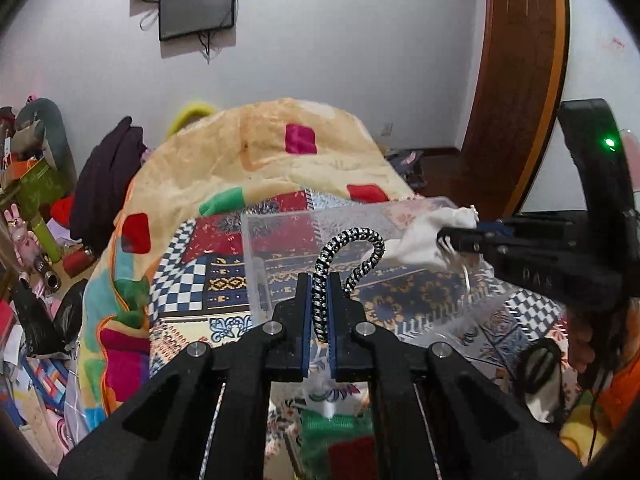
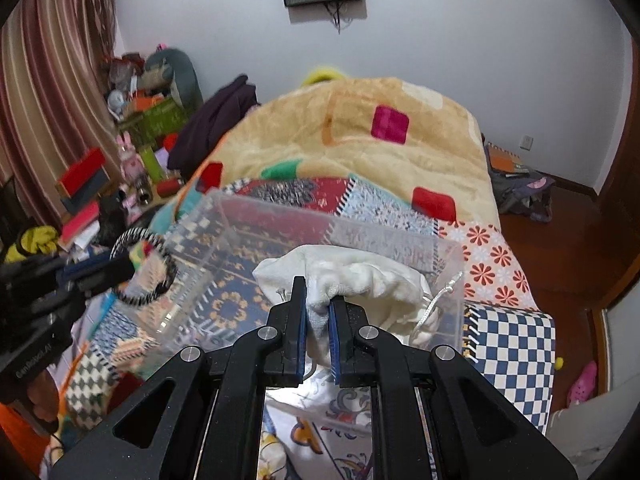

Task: Organize soft objects
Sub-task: 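Lower the white cloth bag into the clear box and open the right tool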

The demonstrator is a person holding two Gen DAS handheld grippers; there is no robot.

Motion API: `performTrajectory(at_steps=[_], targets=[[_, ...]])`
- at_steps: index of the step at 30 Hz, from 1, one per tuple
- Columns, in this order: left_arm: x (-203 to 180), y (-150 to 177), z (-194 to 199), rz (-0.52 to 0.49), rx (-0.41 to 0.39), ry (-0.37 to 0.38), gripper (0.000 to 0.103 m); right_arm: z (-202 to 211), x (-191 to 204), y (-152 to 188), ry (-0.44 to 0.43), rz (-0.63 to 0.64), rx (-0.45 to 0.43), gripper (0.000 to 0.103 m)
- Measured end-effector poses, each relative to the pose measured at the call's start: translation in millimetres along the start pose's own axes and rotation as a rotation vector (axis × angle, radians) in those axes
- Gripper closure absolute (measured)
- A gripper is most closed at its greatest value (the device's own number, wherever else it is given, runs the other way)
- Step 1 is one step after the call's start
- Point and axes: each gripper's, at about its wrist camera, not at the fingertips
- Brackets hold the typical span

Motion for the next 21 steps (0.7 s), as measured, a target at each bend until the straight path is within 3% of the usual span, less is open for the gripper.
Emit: performTrajectory(at_steps=[10,14,21], targets=[[1.7,5.0,-53.6,0.03,0.165,0.027,0.097,-32.4,-0.3,13.6,0.005,0.059,0.152,0.094],[0.6,8.5,-51.4,0.032,0.173,0.035,0.096,-33.4,1.0,19.8,0.013,0.08,0.19,0.092],[-0.4,7.0,-24.9,0.038,0.129,0.06,0.08,-6.0,-1.4,20.9,0.009,0.07,0.16,0.064]])
Point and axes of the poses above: each gripper's, at about its wrist camera, not at the fingertips, and z roughly against the way its jaws point, x to its left, y to its underside, and after that the axes turned 5 degrees about -z, right-handed
